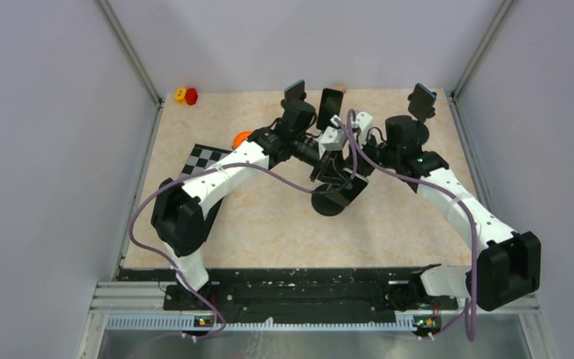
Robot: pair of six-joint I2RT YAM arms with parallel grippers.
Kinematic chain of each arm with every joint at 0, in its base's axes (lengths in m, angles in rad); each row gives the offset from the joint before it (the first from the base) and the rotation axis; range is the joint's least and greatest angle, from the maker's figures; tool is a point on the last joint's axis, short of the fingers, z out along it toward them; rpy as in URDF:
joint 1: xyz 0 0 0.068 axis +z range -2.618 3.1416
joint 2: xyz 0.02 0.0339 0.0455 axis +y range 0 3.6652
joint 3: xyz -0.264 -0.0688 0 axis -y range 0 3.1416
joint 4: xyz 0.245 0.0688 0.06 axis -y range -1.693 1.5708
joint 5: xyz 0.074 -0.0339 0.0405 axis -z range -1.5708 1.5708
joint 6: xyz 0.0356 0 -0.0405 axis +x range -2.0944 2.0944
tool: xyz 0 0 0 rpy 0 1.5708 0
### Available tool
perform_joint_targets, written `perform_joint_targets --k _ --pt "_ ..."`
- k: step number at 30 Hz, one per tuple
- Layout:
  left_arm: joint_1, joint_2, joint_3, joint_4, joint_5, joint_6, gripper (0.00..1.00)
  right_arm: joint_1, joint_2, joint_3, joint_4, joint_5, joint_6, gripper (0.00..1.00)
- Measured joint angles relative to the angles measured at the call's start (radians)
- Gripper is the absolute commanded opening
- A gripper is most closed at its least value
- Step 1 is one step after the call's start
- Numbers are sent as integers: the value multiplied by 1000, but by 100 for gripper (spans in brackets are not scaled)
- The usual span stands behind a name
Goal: Place the phone on the phone stand
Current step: Install the phone on the phone stand.
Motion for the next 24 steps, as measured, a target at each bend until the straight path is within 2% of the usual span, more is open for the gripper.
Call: perform_joint_targets --k 8,24 --pt "-5 33 6 -52 8 100 0 -6 20 12 0 -35 1 0" --pt "-14 140 121 -63 19 129 0 -10 29 19 -6 -79 -2 0"
